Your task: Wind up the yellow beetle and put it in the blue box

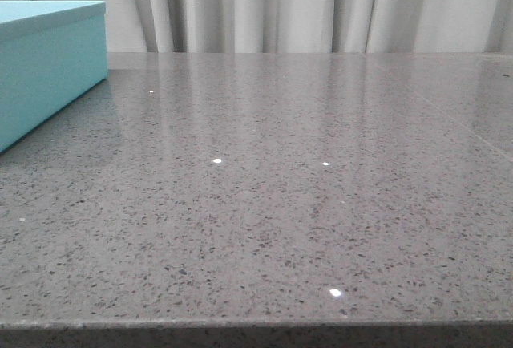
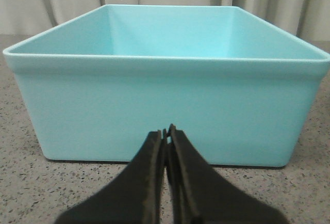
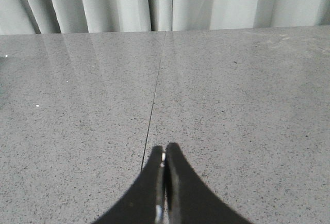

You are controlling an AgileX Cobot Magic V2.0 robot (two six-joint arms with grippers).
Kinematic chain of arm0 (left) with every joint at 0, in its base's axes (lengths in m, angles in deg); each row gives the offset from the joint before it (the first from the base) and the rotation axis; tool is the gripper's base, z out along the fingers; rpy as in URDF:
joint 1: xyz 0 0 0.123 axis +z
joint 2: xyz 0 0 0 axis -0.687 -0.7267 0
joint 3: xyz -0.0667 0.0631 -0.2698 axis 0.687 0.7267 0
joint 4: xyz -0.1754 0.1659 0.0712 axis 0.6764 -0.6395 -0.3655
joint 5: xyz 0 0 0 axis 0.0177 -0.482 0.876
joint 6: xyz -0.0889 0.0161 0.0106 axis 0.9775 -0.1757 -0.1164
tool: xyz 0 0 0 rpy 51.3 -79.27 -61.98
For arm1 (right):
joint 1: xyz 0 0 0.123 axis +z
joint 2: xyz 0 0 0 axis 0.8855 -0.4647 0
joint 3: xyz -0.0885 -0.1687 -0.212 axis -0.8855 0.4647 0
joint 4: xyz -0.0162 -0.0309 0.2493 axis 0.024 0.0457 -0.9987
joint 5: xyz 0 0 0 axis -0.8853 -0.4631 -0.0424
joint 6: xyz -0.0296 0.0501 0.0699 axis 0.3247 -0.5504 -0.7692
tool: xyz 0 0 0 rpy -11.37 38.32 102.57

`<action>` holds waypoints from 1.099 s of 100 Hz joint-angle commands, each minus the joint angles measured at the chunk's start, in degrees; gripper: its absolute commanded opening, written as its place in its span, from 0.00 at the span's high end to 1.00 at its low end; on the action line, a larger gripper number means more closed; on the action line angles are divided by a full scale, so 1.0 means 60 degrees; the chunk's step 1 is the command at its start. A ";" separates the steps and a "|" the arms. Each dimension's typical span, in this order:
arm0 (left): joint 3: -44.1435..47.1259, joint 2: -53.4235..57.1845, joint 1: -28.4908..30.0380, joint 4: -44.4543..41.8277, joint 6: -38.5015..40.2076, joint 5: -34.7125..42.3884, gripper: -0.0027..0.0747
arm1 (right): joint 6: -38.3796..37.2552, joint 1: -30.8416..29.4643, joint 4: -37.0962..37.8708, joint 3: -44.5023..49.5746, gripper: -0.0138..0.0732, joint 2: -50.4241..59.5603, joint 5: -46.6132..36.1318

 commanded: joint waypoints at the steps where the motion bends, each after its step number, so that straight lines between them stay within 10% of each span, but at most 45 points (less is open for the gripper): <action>1: 0.0206 0.0319 0.0009 0.0091 0.0000 0.0773 0.99 | 0.0077 -0.0004 0.0069 -0.0231 0.92 -0.0142 -0.0812; 44: 0.0206 0.0319 0.0009 0.0091 0.0000 0.0773 0.99 | 0.0077 -0.0054 0.0095 0.0078 0.92 -0.0118 -0.1124; 87: 0.0206 0.0319 0.0009 0.0091 0.0000 0.0773 0.99 | -0.0044 -0.0054 0.0864 0.3862 0.92 0.0762 -0.6487; 110: 0.0206 0.0319 0.0009 0.0091 0.0000 0.0773 0.99 | -0.0291 -0.0476 0.1241 0.5002 0.92 0.1393 -0.6777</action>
